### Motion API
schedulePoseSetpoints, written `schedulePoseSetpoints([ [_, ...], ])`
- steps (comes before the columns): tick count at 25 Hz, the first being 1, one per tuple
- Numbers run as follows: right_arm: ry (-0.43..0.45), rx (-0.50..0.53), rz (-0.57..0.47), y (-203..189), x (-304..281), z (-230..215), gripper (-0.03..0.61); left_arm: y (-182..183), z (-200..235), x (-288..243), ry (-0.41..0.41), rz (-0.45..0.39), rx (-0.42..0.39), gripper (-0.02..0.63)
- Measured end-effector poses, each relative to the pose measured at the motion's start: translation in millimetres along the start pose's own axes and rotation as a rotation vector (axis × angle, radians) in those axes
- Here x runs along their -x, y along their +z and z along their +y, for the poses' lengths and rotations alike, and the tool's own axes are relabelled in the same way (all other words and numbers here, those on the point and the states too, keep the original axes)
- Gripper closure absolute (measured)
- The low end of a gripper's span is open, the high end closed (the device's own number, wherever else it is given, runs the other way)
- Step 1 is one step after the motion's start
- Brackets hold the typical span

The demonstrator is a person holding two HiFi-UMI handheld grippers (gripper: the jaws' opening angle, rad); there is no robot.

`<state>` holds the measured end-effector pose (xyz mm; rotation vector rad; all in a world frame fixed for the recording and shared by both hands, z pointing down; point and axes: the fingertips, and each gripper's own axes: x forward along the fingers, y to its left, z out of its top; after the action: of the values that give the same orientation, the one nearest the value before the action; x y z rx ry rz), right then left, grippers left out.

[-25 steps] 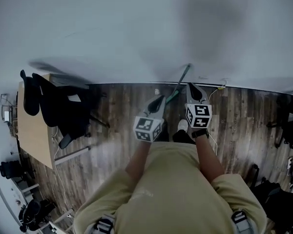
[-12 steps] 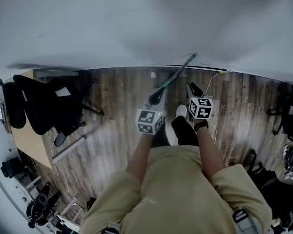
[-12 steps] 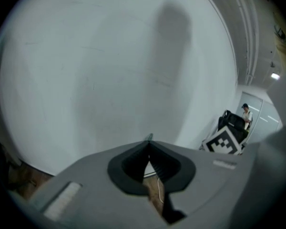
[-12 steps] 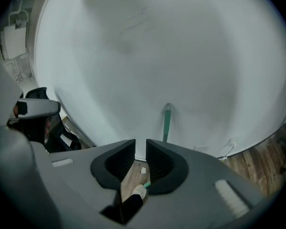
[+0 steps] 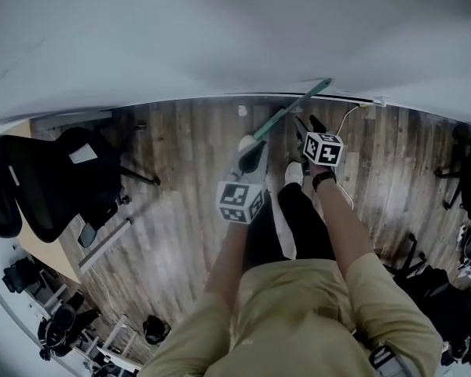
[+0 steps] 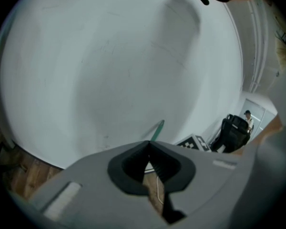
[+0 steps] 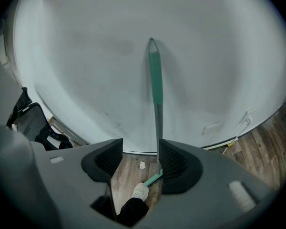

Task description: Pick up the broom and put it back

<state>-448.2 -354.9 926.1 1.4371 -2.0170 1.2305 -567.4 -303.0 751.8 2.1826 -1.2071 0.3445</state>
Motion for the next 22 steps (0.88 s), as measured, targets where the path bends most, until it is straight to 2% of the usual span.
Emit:
schedulePoseSetpoints([
  [4,-0.031,-0.062,0.011,-4,-46,-29,0.327,-14,23,-9,0.011,-0.003,0.025,0.612],
  [8,-0.045,-0.149,-0.028,19,-65,-45,0.33,-20,32,-10,0.019,-0.009,0.04,0.612],
  [10,-0.035,-0.166,-0.057,31,-67,-47,0.358,-23,33,-6,0.021,-0.006,0.044,0.612],
  [15,-0.014,-0.091,-0.073,55,-64,-34,0.468,-25,31,3,0.026,0.01,0.059,0.612],
  [18,-0.019,-0.016,-0.036,53,-55,-22,0.47,-17,25,7,0.025,0.018,0.045,0.612],
  [22,-0.085,0.135,-0.079,40,-17,5,0.489,11,20,16,0.026,-0.002,0.036,0.612],
])
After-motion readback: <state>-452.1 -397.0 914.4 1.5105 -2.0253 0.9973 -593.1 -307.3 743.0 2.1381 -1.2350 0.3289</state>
